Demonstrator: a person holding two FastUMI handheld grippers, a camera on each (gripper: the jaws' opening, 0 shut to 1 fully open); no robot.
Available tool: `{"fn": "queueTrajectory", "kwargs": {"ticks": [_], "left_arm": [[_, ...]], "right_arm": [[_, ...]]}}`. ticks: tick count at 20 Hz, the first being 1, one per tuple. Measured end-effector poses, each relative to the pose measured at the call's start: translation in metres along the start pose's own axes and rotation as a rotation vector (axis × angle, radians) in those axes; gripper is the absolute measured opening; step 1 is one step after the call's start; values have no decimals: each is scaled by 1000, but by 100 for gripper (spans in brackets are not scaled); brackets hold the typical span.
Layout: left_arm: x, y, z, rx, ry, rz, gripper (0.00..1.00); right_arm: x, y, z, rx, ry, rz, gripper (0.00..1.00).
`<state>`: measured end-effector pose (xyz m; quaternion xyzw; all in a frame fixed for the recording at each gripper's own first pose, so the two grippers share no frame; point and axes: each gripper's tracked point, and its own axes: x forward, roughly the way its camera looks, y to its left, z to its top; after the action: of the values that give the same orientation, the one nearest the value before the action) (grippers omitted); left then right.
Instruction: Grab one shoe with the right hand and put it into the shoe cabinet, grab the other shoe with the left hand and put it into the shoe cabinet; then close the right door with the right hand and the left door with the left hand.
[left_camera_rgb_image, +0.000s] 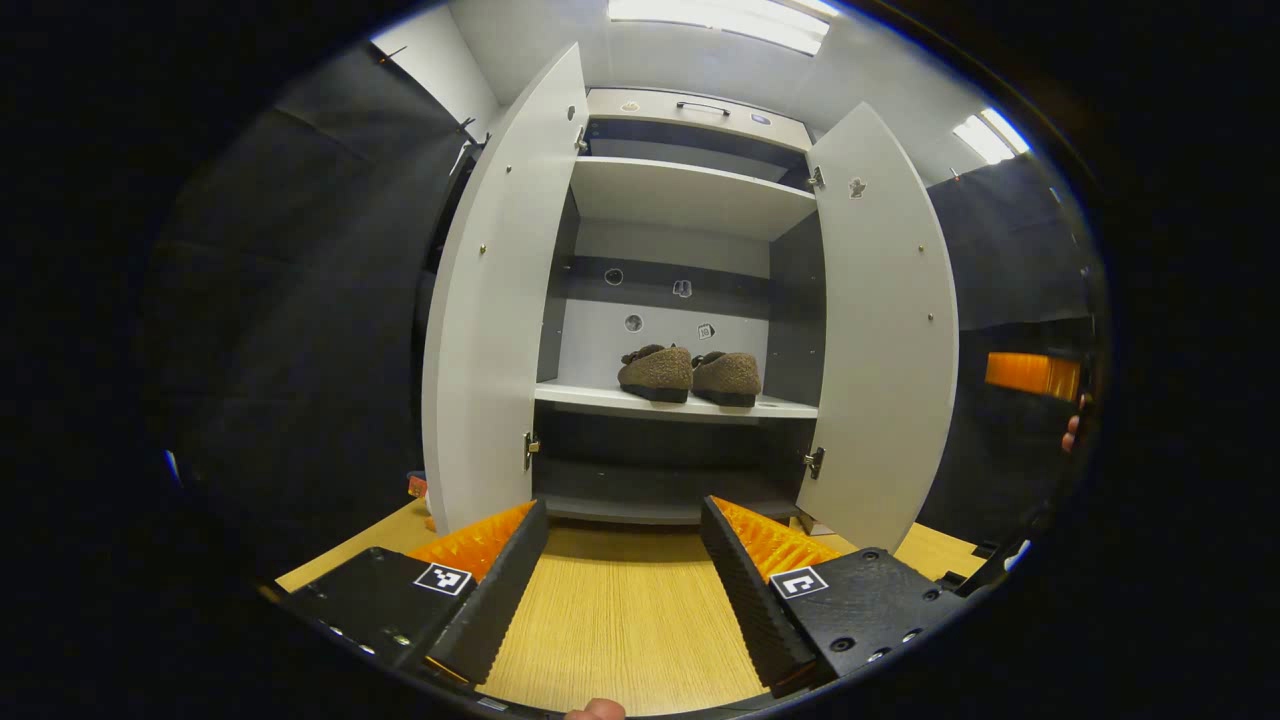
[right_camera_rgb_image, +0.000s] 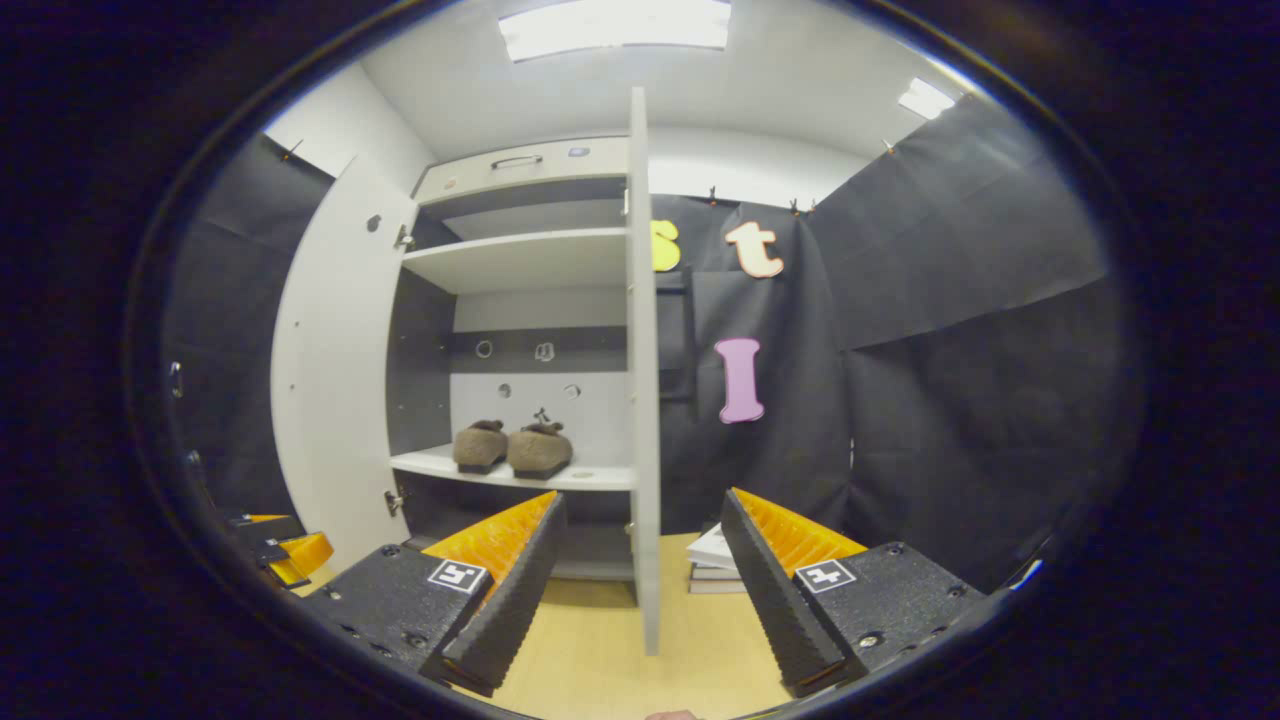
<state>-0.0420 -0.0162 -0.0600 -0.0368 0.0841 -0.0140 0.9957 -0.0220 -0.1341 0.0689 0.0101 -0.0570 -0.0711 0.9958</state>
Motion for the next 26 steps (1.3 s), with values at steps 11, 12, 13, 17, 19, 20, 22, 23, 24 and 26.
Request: {"fn": "queueTrajectory", "kwargs": {"ticks": [11, 12, 13, 17, 19, 20, 22, 23, 24, 26], "left_arm": [[0, -3, 2, 23, 1, -16, 93], [0, -2, 2, 26, 3, -13, 93], [0, -1, 2, 31, 6, -10, 92], [5, -5, 1, 27, 16, -16, 93], [6, -7, 4, 31, 8, -14, 93], [8, -10, 5, 29, 7, -19, 93], [12, -18, 5, 22, 13, -40, 92], [12, -20, 7, 20, 8, -43, 92], [12, -20, 9, 13, 0, -42, 93], [15, -23, 11, -4, 0, -49, 92]], "right_arm": [[104, -73, 108, -65, -105, -103, 97], [112, -76, 110, -74, -101, -109, 98], [118, -80, 110, -80, -91, -110, 97], [137, -76, 105, -83, -50, -99, 97], [139, -66, 102, -56, -45, -70, 96], [138, -63, 104, -49, -49, -52, 93], [136, -55, 103, -71, -46, -28, 92], [135, -51, 103, -84, -46, -18, 93], [133, -45, 104, -87, -48, -7, 92], [132, -30, 102, -76, -44, 25, 92]]}}
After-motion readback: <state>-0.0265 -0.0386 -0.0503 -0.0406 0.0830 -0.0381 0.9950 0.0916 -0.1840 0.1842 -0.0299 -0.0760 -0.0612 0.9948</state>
